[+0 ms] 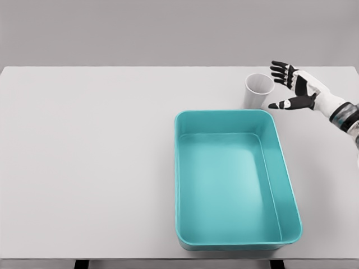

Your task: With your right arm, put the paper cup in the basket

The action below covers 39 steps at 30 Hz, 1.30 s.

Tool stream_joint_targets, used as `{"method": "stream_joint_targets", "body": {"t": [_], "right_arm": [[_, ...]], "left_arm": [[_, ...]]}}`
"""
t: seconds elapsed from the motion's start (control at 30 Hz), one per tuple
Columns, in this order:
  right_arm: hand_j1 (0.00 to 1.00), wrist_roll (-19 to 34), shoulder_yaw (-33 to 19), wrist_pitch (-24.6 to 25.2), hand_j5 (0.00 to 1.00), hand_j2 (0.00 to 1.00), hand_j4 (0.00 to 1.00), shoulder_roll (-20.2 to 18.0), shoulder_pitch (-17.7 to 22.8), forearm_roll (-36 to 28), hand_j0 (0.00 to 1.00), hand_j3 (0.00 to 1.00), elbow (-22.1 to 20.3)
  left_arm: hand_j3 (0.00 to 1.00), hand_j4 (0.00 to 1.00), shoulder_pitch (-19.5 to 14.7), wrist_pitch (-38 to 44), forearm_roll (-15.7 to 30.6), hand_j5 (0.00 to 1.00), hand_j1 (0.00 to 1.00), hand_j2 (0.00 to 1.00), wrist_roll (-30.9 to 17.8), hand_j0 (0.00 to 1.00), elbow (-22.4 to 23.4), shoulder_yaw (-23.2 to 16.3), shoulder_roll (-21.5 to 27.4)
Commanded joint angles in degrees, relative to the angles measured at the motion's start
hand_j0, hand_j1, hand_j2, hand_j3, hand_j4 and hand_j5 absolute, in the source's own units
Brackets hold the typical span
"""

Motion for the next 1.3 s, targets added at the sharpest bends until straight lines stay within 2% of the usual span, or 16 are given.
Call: {"method": "stream_joint_targets", "body": {"t": [0.0, 0.7, 1.27], "right_arm": [[1.00, 0.00, -0.06, 0.01, 1.00, 1.00, 1.00, 0.43, 0.00, -0.31, 1.00, 1.00, 0.68], [1.00, 0.00, 0.56, 0.10, 1.00, 1.00, 1.00, 4.47, -1.85, 2.15, 1.00, 1.00, 1.30], [0.99, 0.00, 0.65, 0.10, 0.99, 0.99, 0.99, 5.18, -2.02, 3.12, 0.99, 0.99, 1.30]], "left_arm": [[1.00, 1.00, 0.00, -0.03, 0.03, 1.00, 1.00, 1.00, -0.01, 1.00, 0.00, 0.01, 0.00], [1.00, 1.00, 0.00, -0.03, 0.03, 1.00, 1.00, 1.00, -0.01, 1.00, 0.00, 0.01, 0.00], [1.00, 1.00, 0.00, -0.03, 0.03, 1.00, 1.00, 1.00, -0.01, 1.00, 0.00, 0.01, 0.00]]}}
